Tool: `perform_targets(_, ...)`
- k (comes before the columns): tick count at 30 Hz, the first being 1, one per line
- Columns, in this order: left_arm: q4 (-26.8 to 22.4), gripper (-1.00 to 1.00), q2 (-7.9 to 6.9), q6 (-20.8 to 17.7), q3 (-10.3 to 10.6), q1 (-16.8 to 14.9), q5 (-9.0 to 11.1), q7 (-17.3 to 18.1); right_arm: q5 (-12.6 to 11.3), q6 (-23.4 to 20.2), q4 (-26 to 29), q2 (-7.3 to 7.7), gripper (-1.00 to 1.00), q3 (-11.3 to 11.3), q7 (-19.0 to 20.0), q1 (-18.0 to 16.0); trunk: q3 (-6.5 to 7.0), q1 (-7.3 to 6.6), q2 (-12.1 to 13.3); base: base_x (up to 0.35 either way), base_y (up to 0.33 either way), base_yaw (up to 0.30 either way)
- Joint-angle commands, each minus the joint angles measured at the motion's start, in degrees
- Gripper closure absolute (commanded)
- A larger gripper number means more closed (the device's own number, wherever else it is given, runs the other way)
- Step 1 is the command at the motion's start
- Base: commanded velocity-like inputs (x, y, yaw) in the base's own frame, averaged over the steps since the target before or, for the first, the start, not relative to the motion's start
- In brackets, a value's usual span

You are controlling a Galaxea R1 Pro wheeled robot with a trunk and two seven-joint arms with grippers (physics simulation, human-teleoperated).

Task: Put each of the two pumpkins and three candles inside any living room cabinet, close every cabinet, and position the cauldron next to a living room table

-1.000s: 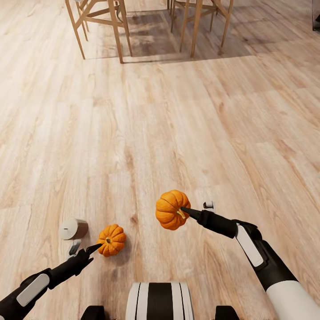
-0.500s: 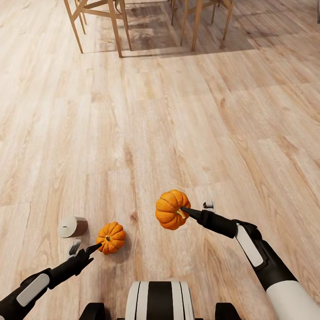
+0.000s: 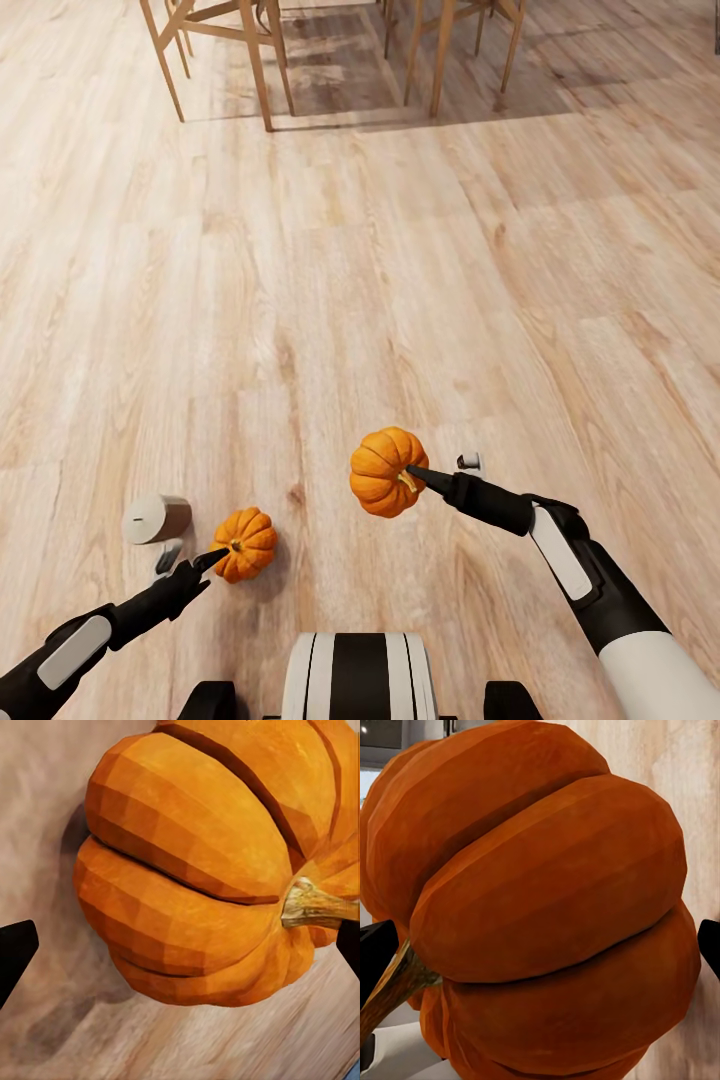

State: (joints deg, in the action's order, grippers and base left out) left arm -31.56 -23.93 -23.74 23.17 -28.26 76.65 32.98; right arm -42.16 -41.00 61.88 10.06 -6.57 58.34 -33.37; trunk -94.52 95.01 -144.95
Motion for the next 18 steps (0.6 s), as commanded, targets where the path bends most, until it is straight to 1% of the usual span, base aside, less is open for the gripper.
perform_targets(1,0.03,-1.00,-0.06,-0.22,0.29,-0.04,0.60,0.07,-0.47,-0.40,0.00,0.05,1.00,-0.11,-0.07,-0.03,-0.03,-0.01,-0.01,0.034,-0.006,0.000)
perform_targets(6,0.05,-1.00,-0.06,1.11,0.30,-0.04,0.60,0.06,-0.47,-0.40,0.00,0.04,1.00,-0.11,-0.07,-0.03,-0.03,-0.01,-0.01,0.120,-0.002,0.000)
perform_targets(18,0.09,-1.00,-0.06,1.33,0.28,-0.04,0.51,-0.02,-0.47,-0.32,-0.09,0.05,1.00,-0.11,-0.07,-0.03,-0.03,-0.01,-0.01,0.028,0.000,0.000)
